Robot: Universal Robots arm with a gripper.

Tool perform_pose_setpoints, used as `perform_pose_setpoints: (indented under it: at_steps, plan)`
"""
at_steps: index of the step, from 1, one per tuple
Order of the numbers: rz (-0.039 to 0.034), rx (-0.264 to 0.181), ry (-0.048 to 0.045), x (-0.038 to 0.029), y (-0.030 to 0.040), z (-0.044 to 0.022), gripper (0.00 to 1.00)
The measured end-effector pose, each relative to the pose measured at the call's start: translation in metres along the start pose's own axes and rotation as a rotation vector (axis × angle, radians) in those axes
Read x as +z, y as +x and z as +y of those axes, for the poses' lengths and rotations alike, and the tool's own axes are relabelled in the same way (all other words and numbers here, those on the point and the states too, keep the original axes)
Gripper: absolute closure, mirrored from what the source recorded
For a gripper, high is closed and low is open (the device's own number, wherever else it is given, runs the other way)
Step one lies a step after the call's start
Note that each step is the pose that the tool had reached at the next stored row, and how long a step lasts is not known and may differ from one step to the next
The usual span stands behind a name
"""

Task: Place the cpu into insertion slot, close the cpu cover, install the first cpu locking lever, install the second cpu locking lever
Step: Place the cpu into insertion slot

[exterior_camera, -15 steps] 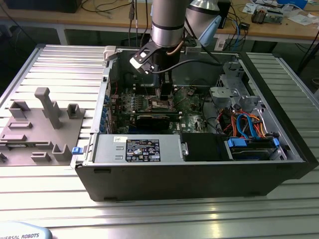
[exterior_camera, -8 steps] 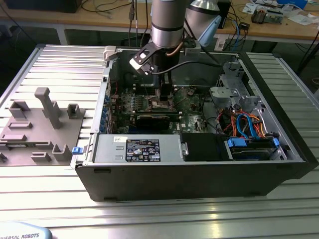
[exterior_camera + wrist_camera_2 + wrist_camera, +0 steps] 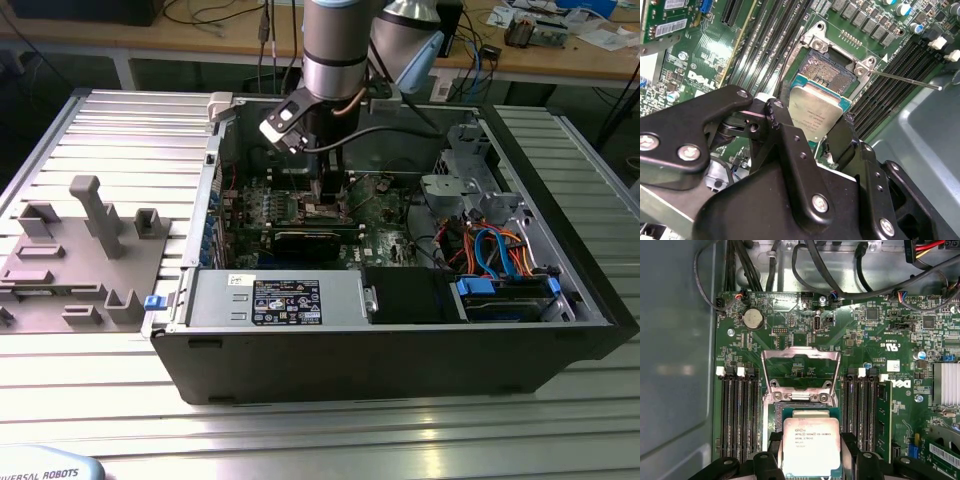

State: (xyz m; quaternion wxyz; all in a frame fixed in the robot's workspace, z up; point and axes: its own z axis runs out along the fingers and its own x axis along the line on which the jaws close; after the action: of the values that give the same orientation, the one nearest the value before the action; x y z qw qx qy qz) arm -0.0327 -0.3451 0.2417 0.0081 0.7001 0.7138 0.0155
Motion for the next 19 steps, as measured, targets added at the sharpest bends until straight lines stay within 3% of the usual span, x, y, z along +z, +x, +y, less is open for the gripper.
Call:
perform_pose_setpoints:
  at_steps: [19]
  plan:
    - [-0.0002, 0.0, 0.0, 0.0034, 0.0, -0.0029, 0.46]
